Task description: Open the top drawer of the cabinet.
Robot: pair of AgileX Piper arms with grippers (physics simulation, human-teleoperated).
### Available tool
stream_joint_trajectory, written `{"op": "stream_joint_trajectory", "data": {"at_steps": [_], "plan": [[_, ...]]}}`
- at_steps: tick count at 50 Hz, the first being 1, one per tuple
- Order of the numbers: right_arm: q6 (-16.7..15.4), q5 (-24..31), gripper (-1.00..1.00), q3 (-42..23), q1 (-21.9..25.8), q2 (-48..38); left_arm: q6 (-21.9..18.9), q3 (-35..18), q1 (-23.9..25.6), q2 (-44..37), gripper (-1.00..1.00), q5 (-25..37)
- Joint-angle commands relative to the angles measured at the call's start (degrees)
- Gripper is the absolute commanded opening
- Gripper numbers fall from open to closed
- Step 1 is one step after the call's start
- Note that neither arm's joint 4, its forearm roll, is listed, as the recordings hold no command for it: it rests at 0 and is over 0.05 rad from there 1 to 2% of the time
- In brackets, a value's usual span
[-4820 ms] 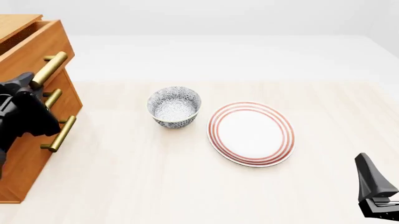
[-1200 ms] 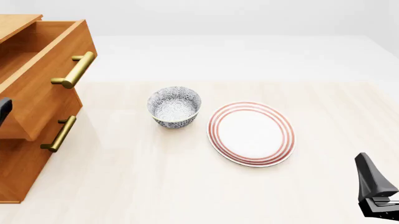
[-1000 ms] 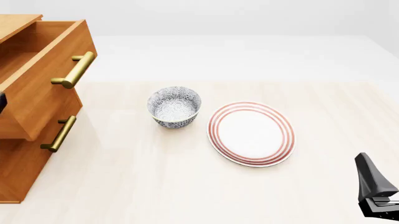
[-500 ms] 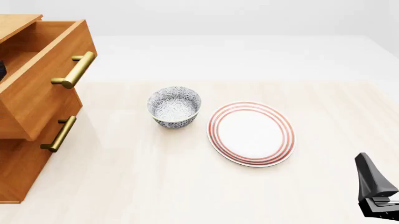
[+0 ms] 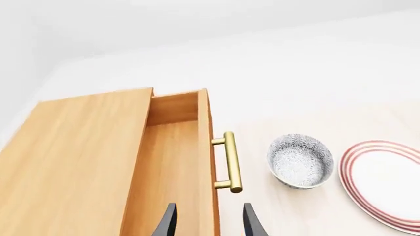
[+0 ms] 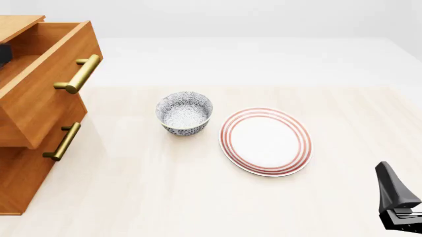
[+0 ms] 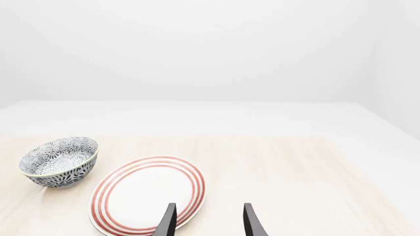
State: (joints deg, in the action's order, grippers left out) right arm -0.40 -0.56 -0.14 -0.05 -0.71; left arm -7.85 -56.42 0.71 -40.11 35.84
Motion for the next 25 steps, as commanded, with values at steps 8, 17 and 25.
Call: {"op": "stream_joint_trajectory", "data": {"at_steps": [8, 17, 25], "plan": [[0.0, 0.0, 1.0, 0.0, 0.0, 0.0, 5.4, -8.1, -0.6, -6.9, 1.0, 9.7], [0.0, 0.0, 1.0, 0.0, 0.0, 0.0, 5.5, -12.4, -0.9, -9.4, 1.0, 13.9], [0.0, 0.0, 1.0, 0.0, 0.0, 0.0, 7.1, -15.3, -0.8, -11.2, 1.0, 18.2]]}}
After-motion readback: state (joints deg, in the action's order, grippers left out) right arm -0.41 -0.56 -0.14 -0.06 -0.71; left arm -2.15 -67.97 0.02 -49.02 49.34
